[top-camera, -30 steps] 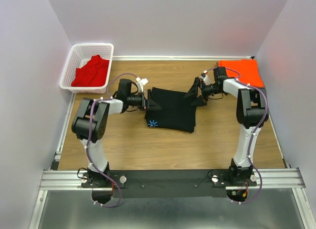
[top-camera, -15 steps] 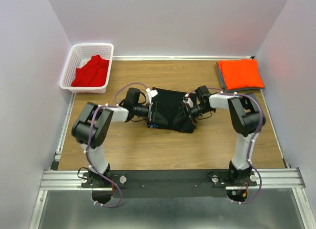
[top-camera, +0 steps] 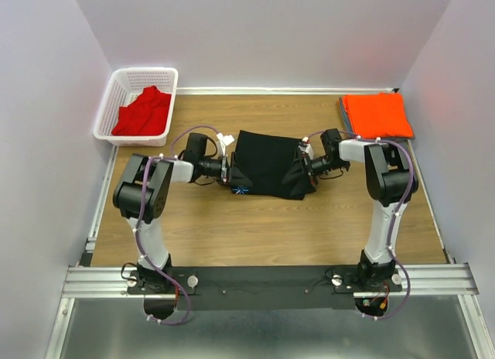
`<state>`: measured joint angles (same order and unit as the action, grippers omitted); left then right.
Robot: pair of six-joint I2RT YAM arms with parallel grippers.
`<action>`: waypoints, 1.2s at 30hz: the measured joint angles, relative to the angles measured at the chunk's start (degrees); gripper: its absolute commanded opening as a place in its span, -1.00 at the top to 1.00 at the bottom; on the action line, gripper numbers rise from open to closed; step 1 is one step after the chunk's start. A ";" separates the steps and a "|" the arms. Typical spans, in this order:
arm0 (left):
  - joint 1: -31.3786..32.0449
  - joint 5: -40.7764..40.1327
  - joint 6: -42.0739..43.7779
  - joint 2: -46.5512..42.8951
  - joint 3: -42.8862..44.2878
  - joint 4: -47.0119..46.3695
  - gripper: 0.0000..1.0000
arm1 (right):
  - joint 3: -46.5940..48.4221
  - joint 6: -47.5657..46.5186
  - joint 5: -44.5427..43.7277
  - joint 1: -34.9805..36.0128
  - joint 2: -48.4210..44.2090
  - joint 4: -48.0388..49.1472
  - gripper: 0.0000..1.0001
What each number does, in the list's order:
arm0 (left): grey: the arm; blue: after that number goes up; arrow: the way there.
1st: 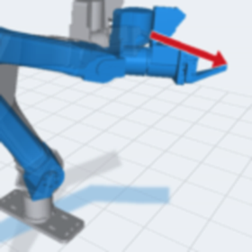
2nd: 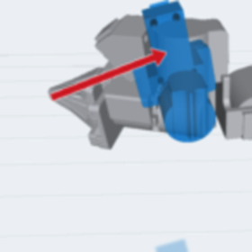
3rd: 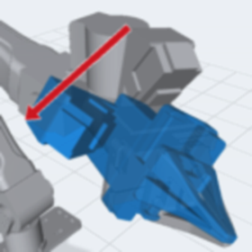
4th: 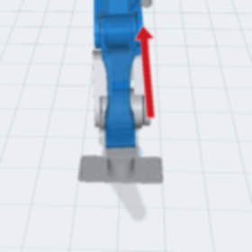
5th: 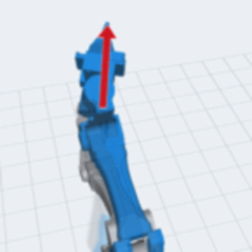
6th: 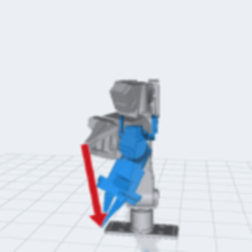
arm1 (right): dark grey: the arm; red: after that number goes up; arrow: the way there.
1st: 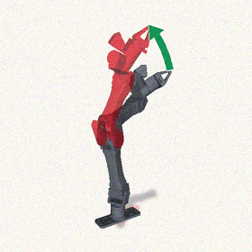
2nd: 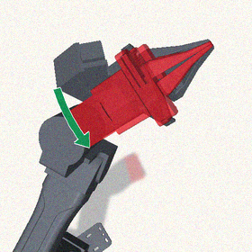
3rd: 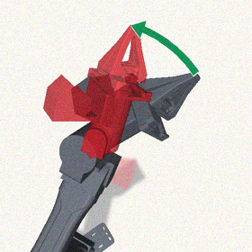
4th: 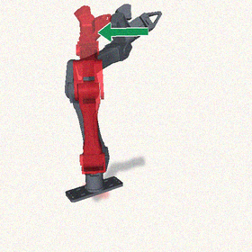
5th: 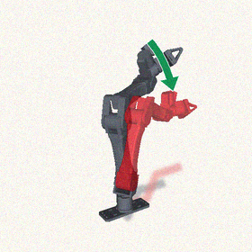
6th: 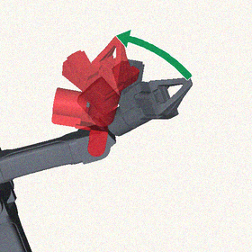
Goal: Fold and stack the t-shirts
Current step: Smooth out wrinkles on the folded tshirt
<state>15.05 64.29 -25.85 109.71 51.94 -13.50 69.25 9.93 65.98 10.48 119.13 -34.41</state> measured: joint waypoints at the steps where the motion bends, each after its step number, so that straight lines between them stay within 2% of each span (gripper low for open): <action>1: 0.02 -0.70 0.52 -1.07 -0.37 0.70 -0.93 | 0.00 -0.46 -0.70 -0.35 -0.44 -1.03 -1.00; 6: 2.51 -2.75 2.47 -10.82 -2.45 4.96 -0.93 | -0.17 -0.96 -2.78 -1.64 -4.83 -4.55 -1.00; 10: 6.73 -2.78 2.05 -13.94 -2.64 4.04 -0.93 | 0.26 -0.66 -3.13 -0.70 -9.44 -5.09 -1.00; 13: 7.74 -2.82 0.92 -11.28 -2.93 2.36 -0.93 | 1.27 -0.57 -3.58 0.98 -8.83 -5.07 -1.00; 18: 5.09 -3.13 -0.66 -3.04 -3.52 1.79 -0.93 | 1.90 -1.36 -6.60 2.16 -2.56 -5.29 -1.00; 19: 3.61 -0.83 -1.38 -1.25 -3.56 0.85 -0.93 | 2.05 -1.25 -6.21 2.14 -0.96 -5.70 -1.00; 26: 1.03 0.61 -1.46 0.00 -1.88 1.55 -0.93 | 7.72 -3.76 -8.11 1.84 1.40 -9.31 -1.00; 32: 1.29 -5.09 5.73 -8.13 0.81 9.25 -0.93 | 12.04 -6.80 -11.82 0.90 -1.33 -10.49 -1.00; 36: 2.49 -10.86 15.93 -14.51 9.81 13.64 -0.93 | 12.22 -7.02 -13.57 -0.02 -8.68 -10.84 -1.00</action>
<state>17.54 53.43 -9.91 95.20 61.76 0.14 81.47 2.92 52.40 10.46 110.45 -45.25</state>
